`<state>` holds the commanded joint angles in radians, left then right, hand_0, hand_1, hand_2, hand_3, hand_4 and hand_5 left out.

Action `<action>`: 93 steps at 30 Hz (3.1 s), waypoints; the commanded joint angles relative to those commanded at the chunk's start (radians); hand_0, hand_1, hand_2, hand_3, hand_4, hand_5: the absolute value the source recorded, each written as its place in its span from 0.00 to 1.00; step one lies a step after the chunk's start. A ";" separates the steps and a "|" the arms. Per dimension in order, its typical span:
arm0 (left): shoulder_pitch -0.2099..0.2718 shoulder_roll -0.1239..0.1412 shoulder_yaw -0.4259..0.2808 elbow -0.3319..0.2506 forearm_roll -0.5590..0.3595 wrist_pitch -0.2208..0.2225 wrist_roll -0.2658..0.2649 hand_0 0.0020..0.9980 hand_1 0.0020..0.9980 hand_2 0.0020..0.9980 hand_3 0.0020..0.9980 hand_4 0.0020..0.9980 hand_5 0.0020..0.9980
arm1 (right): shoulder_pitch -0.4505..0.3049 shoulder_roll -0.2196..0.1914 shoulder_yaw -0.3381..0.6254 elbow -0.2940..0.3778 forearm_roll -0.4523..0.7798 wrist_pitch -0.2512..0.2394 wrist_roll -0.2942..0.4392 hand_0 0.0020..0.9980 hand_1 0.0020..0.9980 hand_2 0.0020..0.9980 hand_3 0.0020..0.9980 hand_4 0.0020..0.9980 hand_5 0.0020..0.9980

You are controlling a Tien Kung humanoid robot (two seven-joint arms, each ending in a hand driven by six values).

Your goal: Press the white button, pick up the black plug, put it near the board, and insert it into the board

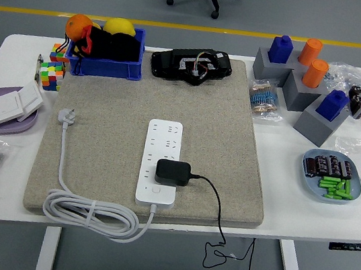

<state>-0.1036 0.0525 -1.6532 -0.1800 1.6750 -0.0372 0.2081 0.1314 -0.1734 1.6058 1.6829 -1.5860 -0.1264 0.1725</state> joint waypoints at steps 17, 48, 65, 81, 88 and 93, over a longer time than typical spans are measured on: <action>0.021 -0.009 -0.012 0.000 0.030 -0.005 0.006 0.83 0.80 0.78 0.80 0.60 0.50 | -0.089 0.070 0.107 0.033 0.190 -0.079 0.260 0.91 0.86 0.83 0.86 1.00 0.80; 0.030 -0.013 -0.079 0.000 0.100 -0.007 0.026 0.83 0.80 0.78 0.80 0.60 0.49 | -0.120 0.110 0.137 0.026 0.171 -0.046 0.145 0.80 0.74 0.72 0.71 0.87 0.53; 0.055 -0.013 -0.096 0.000 0.117 -0.008 0.028 0.83 0.80 0.78 0.81 0.60 0.50 | -0.154 0.123 0.147 0.027 0.168 -0.042 0.116 0.77 0.73 0.72 0.72 0.90 0.58; 0.070 -0.005 -0.135 0.000 0.156 -0.009 0.036 0.83 0.80 0.78 0.80 0.60 0.50 | -0.175 0.131 0.157 0.025 0.169 -0.032 0.109 0.77 0.70 0.70 0.69 0.88 0.56; 0.075 0.001 -0.154 0.000 0.172 -0.008 0.039 0.83 0.80 0.78 0.80 0.60 0.50 | -0.175 0.136 0.150 0.019 0.167 -0.030 0.103 0.76 0.70 0.69 0.69 0.88 0.55; 0.073 0.001 -0.165 0.000 0.179 -0.008 0.043 0.83 0.80 0.78 0.81 0.60 0.50 | -0.161 0.131 0.126 0.016 0.171 -0.023 0.093 0.76 0.69 0.69 0.68 0.87 0.54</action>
<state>-0.0309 0.0539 -1.8183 -0.1800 1.8540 -0.0454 0.2507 -0.0300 -0.0426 1.7319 1.6988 -1.4149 -0.1490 0.2653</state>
